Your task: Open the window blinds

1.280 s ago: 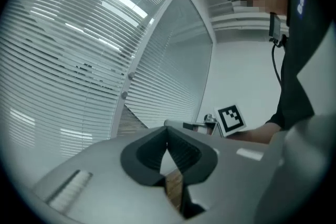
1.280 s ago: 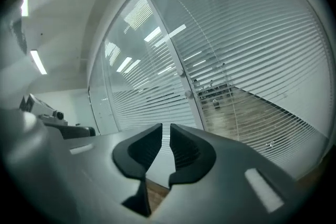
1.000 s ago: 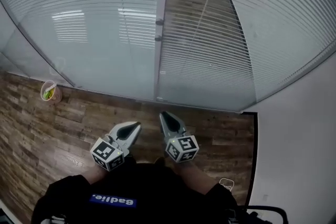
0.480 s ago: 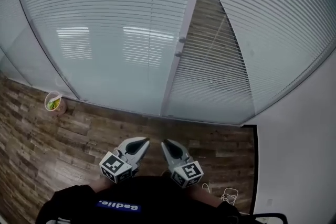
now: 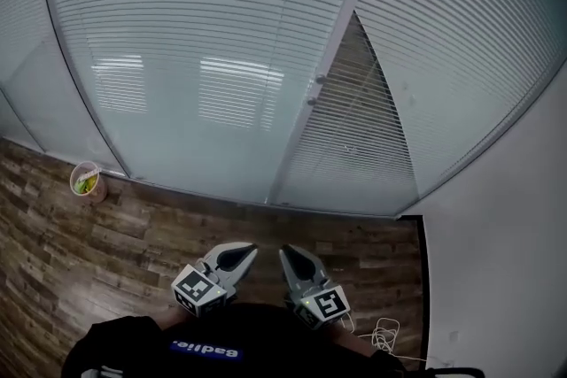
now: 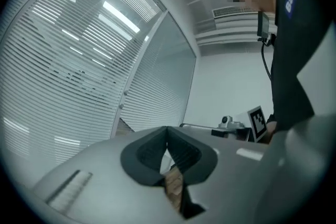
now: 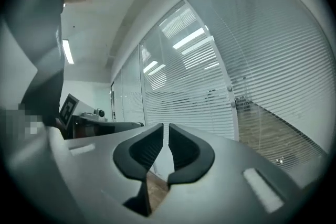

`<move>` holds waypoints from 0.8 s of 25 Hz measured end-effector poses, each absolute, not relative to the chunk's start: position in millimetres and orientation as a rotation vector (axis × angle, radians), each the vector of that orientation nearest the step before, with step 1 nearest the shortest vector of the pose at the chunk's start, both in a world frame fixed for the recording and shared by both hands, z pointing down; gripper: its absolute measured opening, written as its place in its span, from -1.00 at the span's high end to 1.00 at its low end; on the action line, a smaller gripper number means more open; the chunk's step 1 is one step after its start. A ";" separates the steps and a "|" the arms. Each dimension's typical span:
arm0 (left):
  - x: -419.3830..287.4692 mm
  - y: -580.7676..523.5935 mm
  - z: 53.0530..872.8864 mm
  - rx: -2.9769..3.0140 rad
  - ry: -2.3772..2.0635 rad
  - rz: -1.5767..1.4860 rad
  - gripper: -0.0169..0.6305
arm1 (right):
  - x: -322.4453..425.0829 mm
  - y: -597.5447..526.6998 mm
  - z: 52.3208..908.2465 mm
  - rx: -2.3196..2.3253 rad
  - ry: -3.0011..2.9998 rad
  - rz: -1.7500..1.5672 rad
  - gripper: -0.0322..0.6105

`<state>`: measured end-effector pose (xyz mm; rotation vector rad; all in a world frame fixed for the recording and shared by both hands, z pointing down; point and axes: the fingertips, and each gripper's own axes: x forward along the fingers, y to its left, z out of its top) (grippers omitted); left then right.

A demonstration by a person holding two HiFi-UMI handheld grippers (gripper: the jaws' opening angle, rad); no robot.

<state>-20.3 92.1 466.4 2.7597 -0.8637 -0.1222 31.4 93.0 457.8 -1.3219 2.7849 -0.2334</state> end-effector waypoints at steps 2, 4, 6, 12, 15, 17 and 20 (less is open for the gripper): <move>-17.2 95.8 458.5 2.791 -0.874 -0.132 0.95 | 33.1 94.5 447.3 -1.312 2.782 -0.146 0.81; -12.2 98.8 452.3 2.818 -0.886 -0.138 0.95 | 36.2 95.5 441.6 -1.297 2.783 -0.109 0.83; -4.5 100.7 447.3 2.848 -0.892 -0.140 0.95 | 43.2 96.2 440.7 -1.297 2.785 -0.099 0.89; 13.7 108.9 448.5 2.860 -0.902 -0.086 0.95 | 67.7 101.7 454.2 -1.313 2.798 -0.175 0.89; 19.7 108.4 451.4 2.854 -0.906 -0.070 0.95 | 75.8 101.1 453.9 -1.311 2.795 -0.174 0.89; 25.3 108.8 452.4 2.858 -0.900 -0.058 0.95 | 80.4 100.7 455.9 -1.313 2.790 -0.180 0.89; 32.5 115.5 452.6 2.874 -0.884 -0.044 0.95 | 81.6 106.2 458.2 -1.304 2.801 -0.179 0.89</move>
